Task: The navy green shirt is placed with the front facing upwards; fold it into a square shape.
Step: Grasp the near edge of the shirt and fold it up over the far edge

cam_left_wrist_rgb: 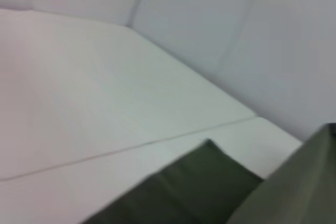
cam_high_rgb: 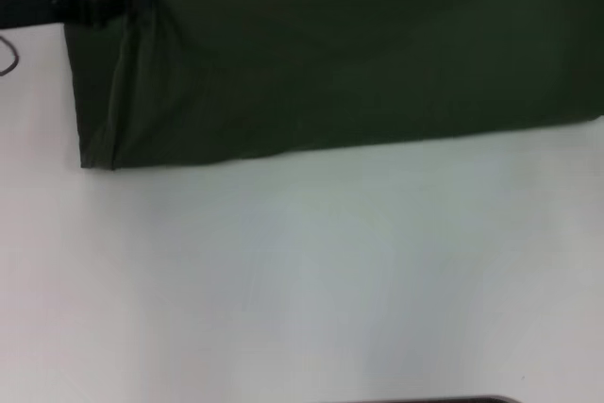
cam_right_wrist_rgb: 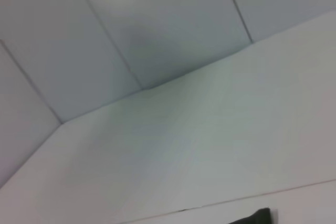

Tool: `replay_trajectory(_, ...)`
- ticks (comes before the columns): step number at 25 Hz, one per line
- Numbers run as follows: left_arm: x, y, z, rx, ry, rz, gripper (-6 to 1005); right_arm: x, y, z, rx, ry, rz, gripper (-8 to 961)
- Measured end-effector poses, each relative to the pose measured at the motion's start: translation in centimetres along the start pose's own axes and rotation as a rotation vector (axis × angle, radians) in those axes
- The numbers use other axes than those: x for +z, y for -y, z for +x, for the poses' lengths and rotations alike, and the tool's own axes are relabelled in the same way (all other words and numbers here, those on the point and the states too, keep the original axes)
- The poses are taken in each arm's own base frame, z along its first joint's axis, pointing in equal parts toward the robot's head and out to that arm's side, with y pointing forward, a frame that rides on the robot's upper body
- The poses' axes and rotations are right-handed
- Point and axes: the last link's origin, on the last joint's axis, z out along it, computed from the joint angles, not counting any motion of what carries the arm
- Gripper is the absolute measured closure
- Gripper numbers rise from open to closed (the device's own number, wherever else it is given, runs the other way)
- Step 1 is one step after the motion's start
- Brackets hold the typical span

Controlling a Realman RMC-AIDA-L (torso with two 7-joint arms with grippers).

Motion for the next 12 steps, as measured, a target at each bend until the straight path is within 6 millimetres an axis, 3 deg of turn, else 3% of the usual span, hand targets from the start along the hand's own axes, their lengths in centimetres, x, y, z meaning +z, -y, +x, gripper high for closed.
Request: replay_trajectory(12, 5.1, 1.2, -0.4, -0.021, -0.024, 0.223, 956, 7.0, -2.1, 1.3, -0.034, -0.047, 0.149, 930)
